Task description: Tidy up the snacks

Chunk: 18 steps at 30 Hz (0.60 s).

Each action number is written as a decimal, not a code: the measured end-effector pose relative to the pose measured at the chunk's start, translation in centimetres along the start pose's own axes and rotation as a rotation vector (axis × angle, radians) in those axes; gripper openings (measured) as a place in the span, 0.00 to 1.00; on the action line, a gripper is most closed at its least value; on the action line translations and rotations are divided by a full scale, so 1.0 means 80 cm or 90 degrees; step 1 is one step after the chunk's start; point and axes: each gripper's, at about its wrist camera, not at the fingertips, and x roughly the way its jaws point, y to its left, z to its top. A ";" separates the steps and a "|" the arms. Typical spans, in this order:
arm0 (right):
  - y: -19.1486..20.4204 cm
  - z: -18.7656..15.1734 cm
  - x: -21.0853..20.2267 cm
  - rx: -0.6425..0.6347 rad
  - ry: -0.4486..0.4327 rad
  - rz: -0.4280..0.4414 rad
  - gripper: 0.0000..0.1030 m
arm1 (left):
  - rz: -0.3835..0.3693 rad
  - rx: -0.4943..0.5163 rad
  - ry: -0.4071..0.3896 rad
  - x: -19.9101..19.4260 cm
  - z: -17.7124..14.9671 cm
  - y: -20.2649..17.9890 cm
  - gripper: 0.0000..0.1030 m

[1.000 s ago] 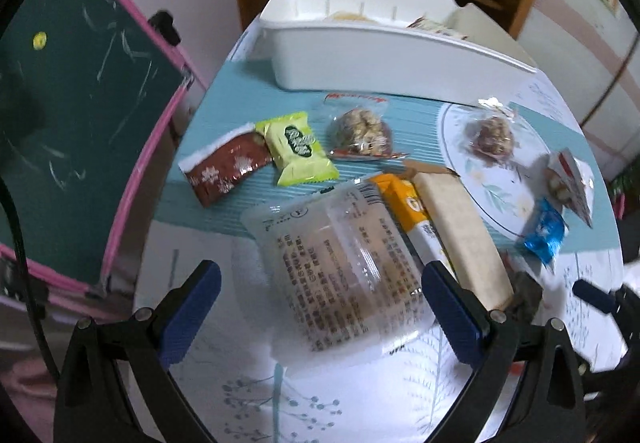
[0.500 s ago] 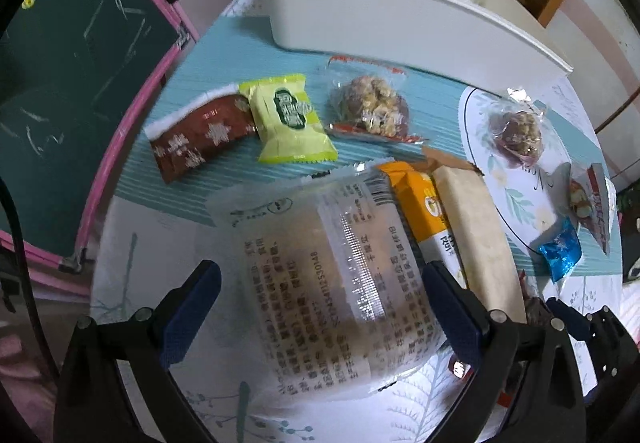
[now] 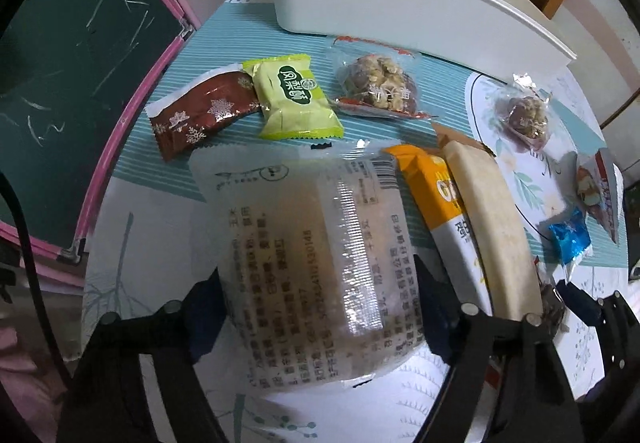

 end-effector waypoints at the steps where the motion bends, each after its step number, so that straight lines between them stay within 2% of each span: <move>1: 0.000 -0.001 0.000 -0.003 -0.003 0.000 0.70 | 0.003 0.008 -0.002 -0.002 -0.002 -0.002 0.74; 3: -0.002 -0.002 -0.003 0.001 -0.013 0.000 0.59 | 0.012 0.025 -0.007 -0.008 -0.009 -0.004 0.73; 4: -0.002 -0.003 -0.006 0.000 -0.015 0.007 0.45 | 0.012 0.030 -0.007 -0.009 -0.012 -0.006 0.72; 8: -0.006 -0.004 -0.009 0.015 -0.010 0.009 0.42 | 0.016 0.054 -0.010 -0.019 -0.028 -0.017 0.71; 18: -0.005 -0.021 -0.032 0.067 0.004 0.019 0.41 | -0.018 0.083 -0.026 -0.064 -0.064 -0.016 0.71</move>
